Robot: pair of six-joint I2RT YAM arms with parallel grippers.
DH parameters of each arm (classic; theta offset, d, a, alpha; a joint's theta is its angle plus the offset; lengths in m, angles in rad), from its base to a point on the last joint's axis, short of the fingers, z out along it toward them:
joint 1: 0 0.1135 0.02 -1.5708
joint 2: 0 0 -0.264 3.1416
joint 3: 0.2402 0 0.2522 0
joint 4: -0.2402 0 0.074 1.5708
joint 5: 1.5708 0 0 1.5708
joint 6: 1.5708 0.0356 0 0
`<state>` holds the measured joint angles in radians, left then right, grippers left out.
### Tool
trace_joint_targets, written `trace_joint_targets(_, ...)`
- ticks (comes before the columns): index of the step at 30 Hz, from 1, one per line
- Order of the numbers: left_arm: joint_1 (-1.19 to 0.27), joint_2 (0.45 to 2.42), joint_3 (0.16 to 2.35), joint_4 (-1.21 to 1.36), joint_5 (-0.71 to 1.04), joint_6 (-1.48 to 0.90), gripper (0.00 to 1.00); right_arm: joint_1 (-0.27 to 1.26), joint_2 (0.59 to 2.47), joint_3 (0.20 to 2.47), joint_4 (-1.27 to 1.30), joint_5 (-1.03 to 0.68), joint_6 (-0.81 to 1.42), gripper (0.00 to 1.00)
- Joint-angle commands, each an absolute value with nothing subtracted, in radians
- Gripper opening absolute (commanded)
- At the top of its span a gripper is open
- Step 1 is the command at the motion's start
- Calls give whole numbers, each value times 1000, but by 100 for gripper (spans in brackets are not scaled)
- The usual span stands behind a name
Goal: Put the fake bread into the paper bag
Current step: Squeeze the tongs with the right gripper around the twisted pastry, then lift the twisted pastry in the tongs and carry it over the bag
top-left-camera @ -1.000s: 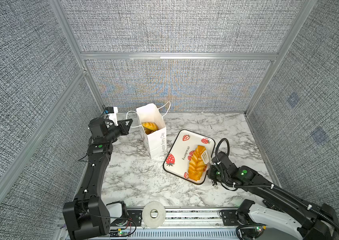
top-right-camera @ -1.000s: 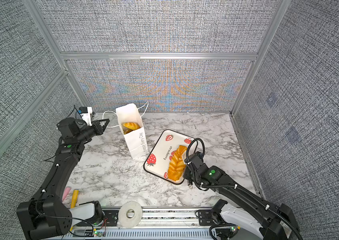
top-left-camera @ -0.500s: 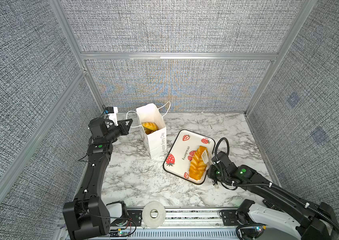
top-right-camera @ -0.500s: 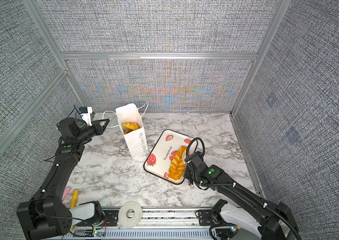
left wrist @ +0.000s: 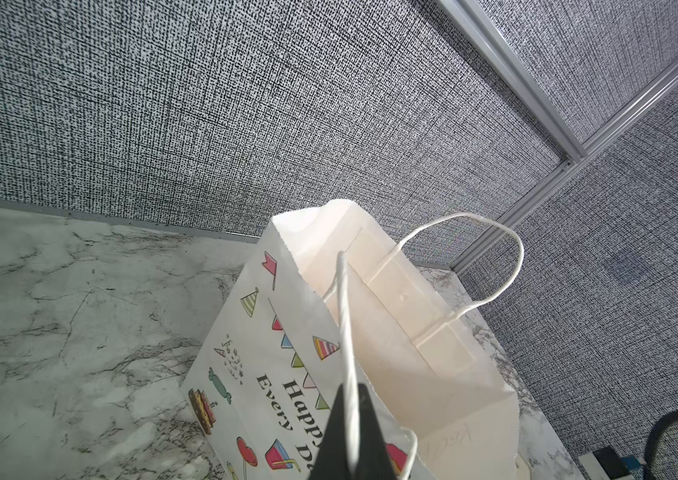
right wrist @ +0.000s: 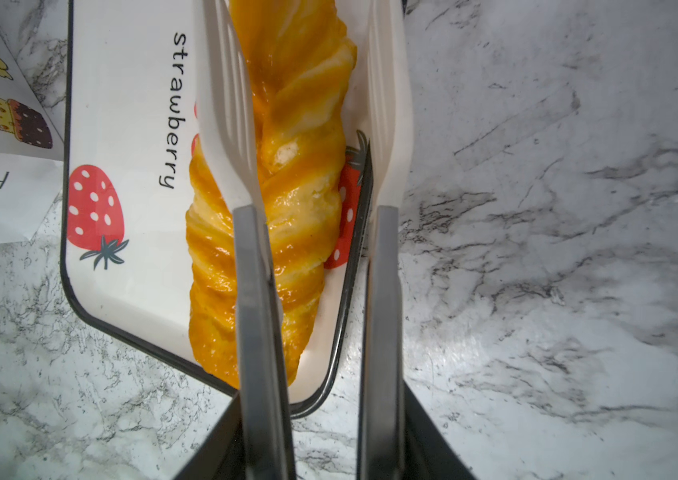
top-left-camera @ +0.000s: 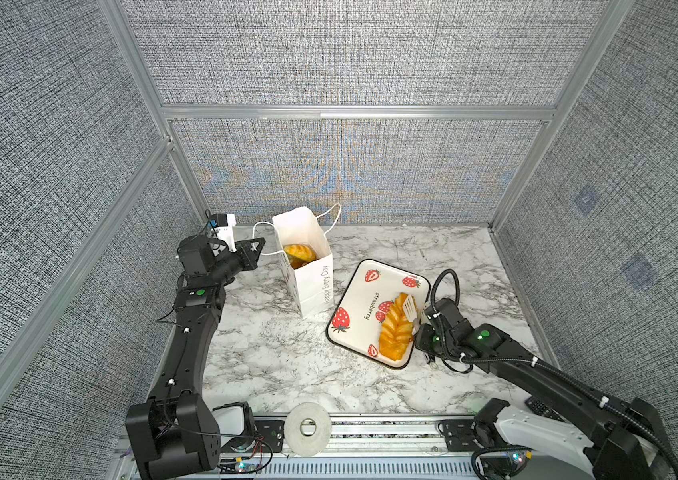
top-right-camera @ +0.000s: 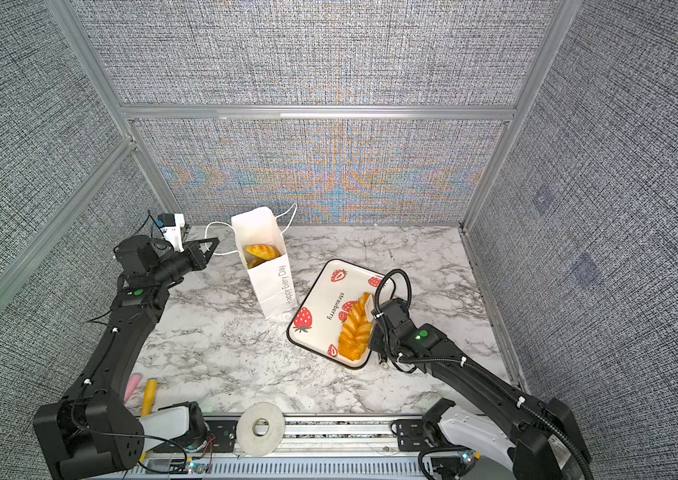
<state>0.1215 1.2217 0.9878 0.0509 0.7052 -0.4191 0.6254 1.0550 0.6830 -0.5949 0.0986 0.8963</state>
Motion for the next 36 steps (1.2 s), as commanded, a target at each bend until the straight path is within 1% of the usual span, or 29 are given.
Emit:
trace_joint_targets(1, 123, 1223, 988, 58, 701, -408, 0, 611, 1070, 696, -549, 82, 876, 45)
trace_joint_targets(5, 125, 1221, 988, 56, 698, -407, 0, 606, 1098, 696, -532, 58, 870, 45)
trace_joint_targets(8, 124, 1220, 988, 55, 698, -407, 0, 600, 1112, 696, -518, 45, 864, 43)
trace_joint_targets(17, 124, 1222, 988, 56, 699, -407, 0, 588, 1093, 690, -501, 32, 845, 23)
trace_joint_targets(19, 124, 1223, 988, 57, 699, -409, 0, 586, 1081, 693, -497, 32, 842, 21)
trace_joint_targets(26, 124, 1224, 987, 57, 699, -408, 0, 586, 1047, 736, -504, 41, 805, 17)
trace_joint_targets(36, 126, 1226, 986, 58, 701, -410, 0, 586, 992, 803, -505, 68, 753, 17)
